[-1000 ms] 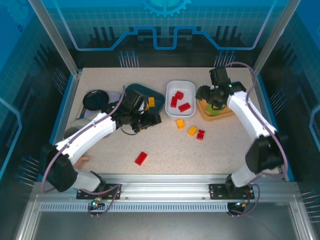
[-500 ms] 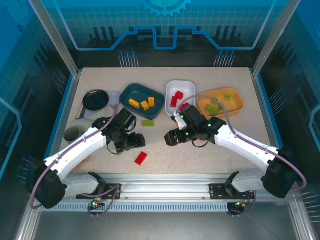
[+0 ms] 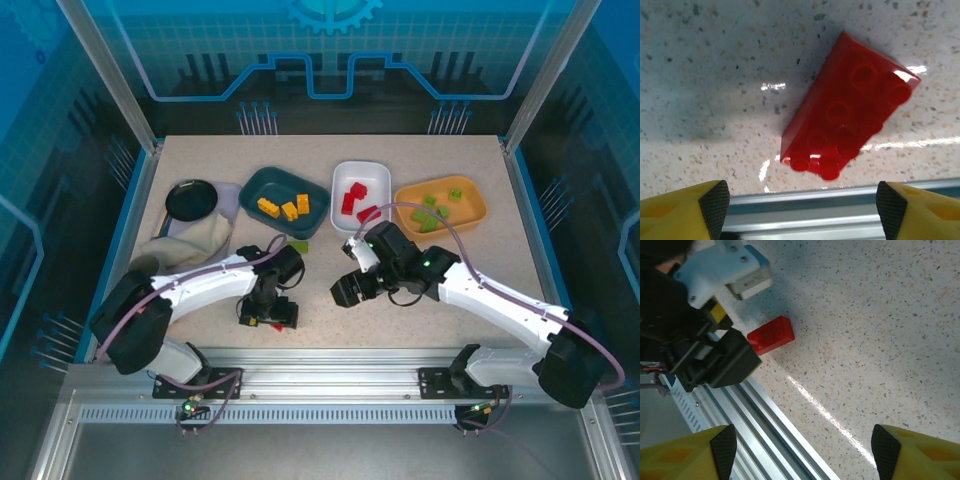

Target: Sort the legos into containers by color

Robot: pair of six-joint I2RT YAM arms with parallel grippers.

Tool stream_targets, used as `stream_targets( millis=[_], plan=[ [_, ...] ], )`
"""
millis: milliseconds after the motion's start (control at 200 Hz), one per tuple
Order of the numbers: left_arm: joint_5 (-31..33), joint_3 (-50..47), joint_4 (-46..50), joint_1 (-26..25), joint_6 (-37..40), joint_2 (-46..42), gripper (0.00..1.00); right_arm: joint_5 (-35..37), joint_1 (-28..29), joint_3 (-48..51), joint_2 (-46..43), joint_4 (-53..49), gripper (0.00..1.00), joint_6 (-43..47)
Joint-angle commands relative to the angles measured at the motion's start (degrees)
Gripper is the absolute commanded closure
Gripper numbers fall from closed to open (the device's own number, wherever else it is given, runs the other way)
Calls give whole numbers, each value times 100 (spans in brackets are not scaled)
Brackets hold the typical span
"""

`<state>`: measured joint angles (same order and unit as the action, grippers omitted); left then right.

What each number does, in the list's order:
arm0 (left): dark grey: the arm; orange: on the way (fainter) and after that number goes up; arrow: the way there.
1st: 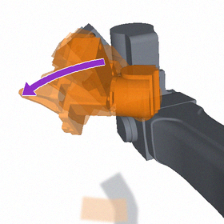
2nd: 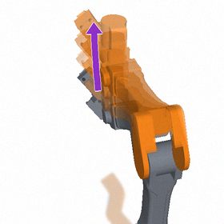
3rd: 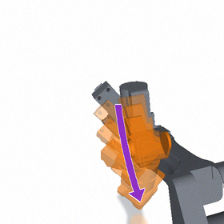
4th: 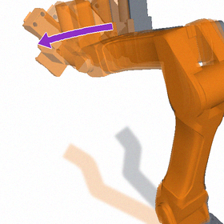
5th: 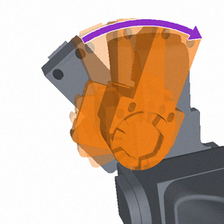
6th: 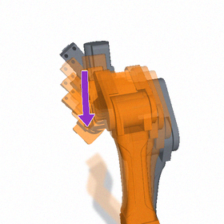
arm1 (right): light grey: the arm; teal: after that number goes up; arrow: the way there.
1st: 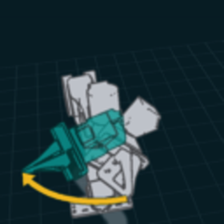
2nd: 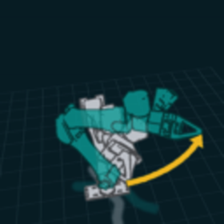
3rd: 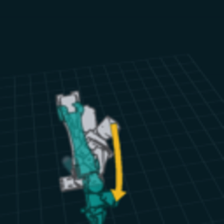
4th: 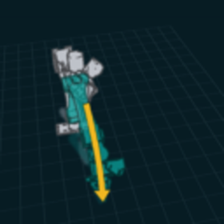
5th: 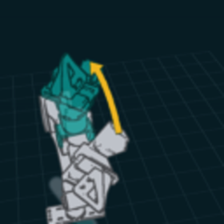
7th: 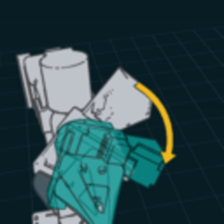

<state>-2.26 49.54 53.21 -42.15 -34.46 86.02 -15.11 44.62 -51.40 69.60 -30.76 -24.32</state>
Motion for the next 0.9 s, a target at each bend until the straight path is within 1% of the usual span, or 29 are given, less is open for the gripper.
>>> stream_targets(
  millis=[0,80,185,240,330,455,565,665,800,840,895],
  plan=[
    [271,135,-247,-52,191,206,21,-183,21,68,-157,86,26,68],
    [264,210,-373,-61,259,381,28,-211,4,237,-207,97,26,40],
    [252,289,-499,-104,341,631,43,-142,-50,329,-315,88,27,-19],
    [261,293,-570,-121,361,751,49,-97,-135,377,-394,67,27,-83],
    [283,287,-687,-141,348,876,53,-149,-354,421,-529,87,27,-159],
    [400,379,-713,-145,307,937,63,-212,-719,362,-663,41,27,-207],
    [558,652,-567,-138,233,768,66,-295,-1184,216,-794,18,28,-285],
    [456,1326,-436,-106,194,688,66,-226,-1702,137,-983,173,29,-549],
    [109,2505,-360,48,161,1097,66,57,-2248,139,-1096,830,29,-999],
    [0,2832,-355,110,143,1275,66,126,-2340,138,-1052,1010,29,-1113],
    [-153,3293,-377,195,111,1546,66,345,-2410,-106,-942,1155,29,-1248]
  ],
)
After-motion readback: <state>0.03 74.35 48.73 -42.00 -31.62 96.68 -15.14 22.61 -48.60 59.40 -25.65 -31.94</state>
